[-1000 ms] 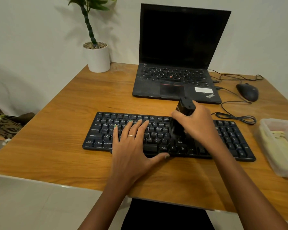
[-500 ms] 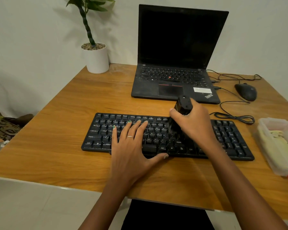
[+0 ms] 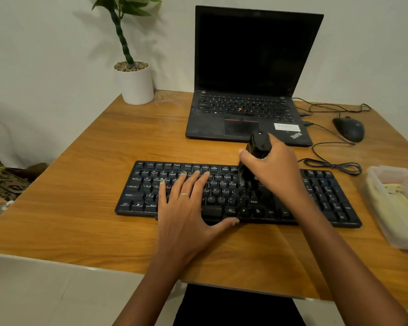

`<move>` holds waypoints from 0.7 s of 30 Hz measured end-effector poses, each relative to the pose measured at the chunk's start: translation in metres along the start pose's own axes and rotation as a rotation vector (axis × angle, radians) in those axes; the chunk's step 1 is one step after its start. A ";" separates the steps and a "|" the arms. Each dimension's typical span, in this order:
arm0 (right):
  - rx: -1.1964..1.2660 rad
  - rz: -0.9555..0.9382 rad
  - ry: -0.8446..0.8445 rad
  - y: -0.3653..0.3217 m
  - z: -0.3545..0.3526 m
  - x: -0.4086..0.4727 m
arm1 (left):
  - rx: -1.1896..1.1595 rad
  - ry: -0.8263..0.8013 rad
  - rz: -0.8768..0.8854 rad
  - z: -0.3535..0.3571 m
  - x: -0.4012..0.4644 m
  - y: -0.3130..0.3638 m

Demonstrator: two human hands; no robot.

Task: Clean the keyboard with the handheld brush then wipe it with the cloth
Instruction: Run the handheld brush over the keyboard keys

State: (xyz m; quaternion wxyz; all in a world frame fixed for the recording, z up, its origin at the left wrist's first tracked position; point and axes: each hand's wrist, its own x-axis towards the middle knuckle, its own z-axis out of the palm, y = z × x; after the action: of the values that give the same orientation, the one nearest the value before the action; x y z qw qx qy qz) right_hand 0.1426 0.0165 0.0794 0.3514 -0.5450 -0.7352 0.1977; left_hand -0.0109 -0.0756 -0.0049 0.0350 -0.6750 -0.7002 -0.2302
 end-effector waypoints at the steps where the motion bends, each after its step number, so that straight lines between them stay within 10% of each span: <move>1: 0.016 -0.006 -0.008 0.000 0.002 -0.001 | 0.000 0.003 0.000 0.000 0.000 0.000; 21: 0.036 0.146 -0.206 0.004 -0.005 0.013 | 0.003 0.004 -0.003 0.002 0.001 -0.001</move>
State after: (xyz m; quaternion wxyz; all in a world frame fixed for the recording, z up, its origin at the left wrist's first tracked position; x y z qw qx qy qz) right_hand 0.1470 0.0291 0.0844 0.2686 -0.5674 -0.7221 0.2908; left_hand -0.0114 -0.0743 -0.0066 0.0369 -0.6734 -0.7015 -0.2304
